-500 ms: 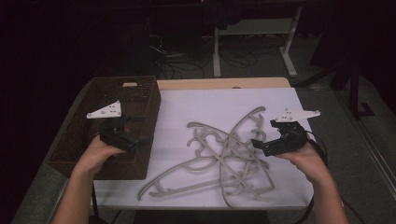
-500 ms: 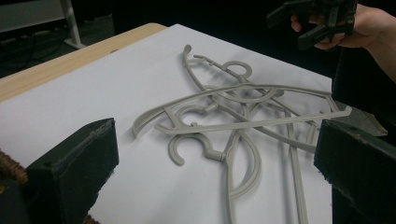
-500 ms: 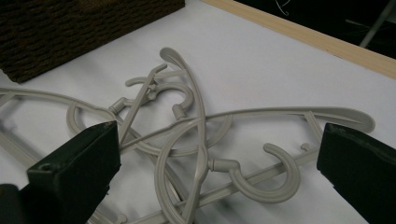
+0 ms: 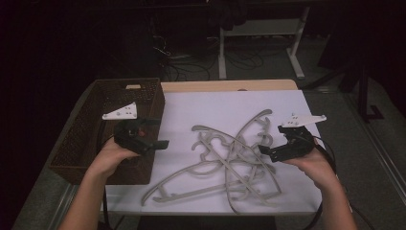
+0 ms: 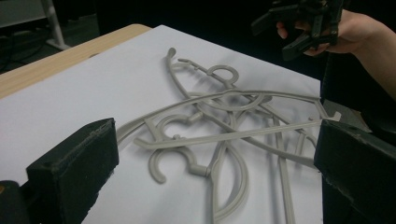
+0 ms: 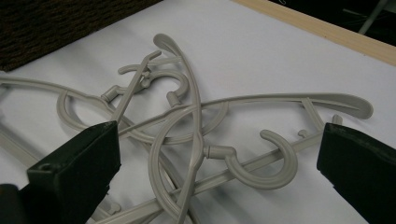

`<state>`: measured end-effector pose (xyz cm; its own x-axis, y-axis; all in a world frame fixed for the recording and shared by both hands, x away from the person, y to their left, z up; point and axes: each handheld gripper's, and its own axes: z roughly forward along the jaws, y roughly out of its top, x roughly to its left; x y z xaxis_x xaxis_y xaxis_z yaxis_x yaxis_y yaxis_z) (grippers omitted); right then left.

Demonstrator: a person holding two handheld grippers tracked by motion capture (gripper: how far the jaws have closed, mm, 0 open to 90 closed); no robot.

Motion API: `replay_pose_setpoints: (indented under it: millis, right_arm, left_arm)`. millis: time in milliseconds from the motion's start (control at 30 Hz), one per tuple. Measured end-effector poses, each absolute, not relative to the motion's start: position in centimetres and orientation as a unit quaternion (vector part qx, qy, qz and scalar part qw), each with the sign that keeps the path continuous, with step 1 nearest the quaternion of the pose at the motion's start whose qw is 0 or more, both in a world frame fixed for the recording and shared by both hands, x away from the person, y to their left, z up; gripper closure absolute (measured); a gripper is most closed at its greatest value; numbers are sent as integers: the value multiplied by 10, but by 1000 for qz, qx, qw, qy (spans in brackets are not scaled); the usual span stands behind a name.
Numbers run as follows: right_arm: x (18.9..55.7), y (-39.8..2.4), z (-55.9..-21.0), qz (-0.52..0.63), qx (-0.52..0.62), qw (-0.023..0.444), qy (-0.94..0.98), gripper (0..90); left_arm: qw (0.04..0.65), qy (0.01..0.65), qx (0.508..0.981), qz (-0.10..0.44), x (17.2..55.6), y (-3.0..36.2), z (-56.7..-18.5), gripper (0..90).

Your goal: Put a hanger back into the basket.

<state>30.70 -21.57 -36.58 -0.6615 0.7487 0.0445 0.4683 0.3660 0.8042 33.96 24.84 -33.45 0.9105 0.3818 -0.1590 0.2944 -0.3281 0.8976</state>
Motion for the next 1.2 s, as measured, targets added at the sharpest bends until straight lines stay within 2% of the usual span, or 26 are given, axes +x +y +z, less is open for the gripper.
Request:
replay_pose_setpoints:
  millis: [767,1200]
  right_arm:
    - [308,-222,-375,413,390,166,806,0]
    - [303,-224,-387,410,393,154,808,0]
  left_arm:
    - [532,180,827,17,345,184,-336,3]
    - [524,178,833,20,358,139,-345,78]
